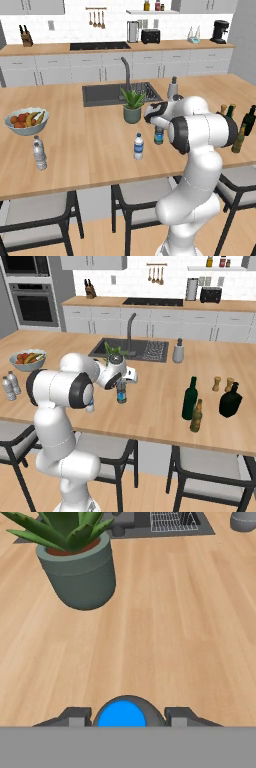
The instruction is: Move the plastic bottles in the middle to the plastics group, and the glass bottles in the middle to the glass group.
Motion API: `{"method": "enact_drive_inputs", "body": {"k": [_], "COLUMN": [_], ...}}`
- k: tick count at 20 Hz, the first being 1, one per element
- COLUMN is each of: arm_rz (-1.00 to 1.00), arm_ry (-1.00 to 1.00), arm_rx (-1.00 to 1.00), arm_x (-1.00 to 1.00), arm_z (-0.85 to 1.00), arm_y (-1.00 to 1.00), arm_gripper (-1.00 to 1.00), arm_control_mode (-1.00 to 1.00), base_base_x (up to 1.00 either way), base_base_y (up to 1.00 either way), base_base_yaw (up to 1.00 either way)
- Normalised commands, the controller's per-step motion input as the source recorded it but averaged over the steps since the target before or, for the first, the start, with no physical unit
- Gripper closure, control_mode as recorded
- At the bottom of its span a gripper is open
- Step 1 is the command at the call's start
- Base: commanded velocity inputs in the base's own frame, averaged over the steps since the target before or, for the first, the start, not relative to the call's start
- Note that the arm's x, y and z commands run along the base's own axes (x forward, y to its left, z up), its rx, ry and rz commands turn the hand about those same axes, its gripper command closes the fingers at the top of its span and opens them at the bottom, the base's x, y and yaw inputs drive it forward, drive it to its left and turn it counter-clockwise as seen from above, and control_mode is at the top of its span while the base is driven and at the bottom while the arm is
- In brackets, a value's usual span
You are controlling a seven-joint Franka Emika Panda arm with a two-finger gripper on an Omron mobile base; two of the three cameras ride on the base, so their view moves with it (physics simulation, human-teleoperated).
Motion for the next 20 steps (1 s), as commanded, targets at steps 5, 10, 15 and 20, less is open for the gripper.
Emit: {"method": "enact_drive_inputs", "body": {"k": [5, 10, 15, 20], "arm_rz": [0.00, 0.00, 0.00, 0.00], "arm_ry": [0.00, 0.00, 0.00, 0.01], "arm_rx": [0.00, 0.00, 0.02, 0.02], "arm_x": [0.00, -0.10, -0.19, -0.10], "arm_z": [0.00, 0.33, 0.50, 0.47], "arm_y": [0.00, -0.03, -0.04, 0.00], "arm_gripper": [1.00, 1.00, 1.00, 1.00], "arm_control_mode": [-1.00, -1.00, -1.00, -1.00], "base_base_x": [0.00, 0.00, 0.00, 0.00], "base_base_y": [0.00, 0.00, 0.00, 0.00], "base_base_yaw": [0.00, 0.00, 0.00, 0.00]}}
